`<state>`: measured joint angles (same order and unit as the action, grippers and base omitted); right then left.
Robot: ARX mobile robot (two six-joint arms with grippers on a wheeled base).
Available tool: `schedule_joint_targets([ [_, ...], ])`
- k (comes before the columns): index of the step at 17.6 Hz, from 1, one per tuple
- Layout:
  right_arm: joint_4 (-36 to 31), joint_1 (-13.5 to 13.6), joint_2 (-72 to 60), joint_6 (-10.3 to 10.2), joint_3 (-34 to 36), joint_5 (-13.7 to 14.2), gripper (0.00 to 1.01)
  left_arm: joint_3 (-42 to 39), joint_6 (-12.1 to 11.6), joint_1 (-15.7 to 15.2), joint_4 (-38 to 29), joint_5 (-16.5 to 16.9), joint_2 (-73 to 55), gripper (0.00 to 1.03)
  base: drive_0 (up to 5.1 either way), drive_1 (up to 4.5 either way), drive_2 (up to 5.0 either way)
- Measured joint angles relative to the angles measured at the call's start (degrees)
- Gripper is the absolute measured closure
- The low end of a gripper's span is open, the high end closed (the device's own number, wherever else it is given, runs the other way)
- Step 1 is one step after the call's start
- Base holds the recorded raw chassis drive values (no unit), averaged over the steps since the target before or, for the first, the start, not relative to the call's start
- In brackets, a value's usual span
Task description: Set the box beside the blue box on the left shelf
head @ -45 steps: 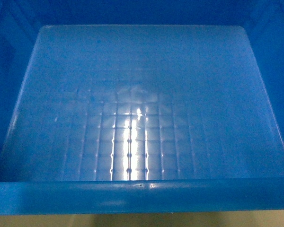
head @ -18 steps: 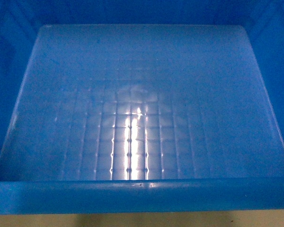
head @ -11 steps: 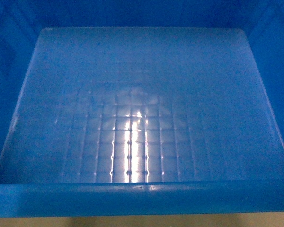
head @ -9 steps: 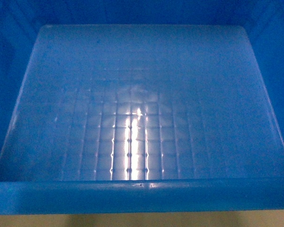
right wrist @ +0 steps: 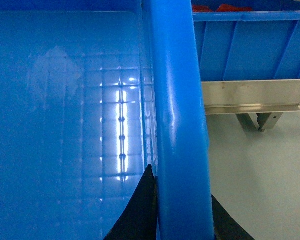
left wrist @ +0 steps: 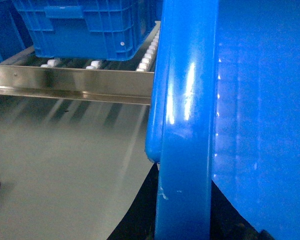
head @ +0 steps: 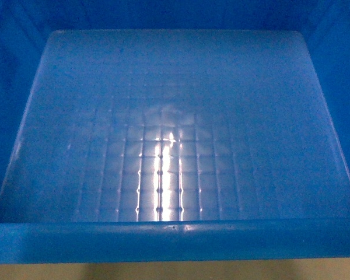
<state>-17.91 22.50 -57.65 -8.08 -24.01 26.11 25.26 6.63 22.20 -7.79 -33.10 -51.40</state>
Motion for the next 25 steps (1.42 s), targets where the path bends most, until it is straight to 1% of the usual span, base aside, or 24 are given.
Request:
schedule_joint_targets([
  [25,0.09,0.00,0.04,0.02,0.00,0.00,0.91,0.00,0.00,0.00,0.04,-0.04,0.07,0.91,0.1,4.39,-4.2],
])
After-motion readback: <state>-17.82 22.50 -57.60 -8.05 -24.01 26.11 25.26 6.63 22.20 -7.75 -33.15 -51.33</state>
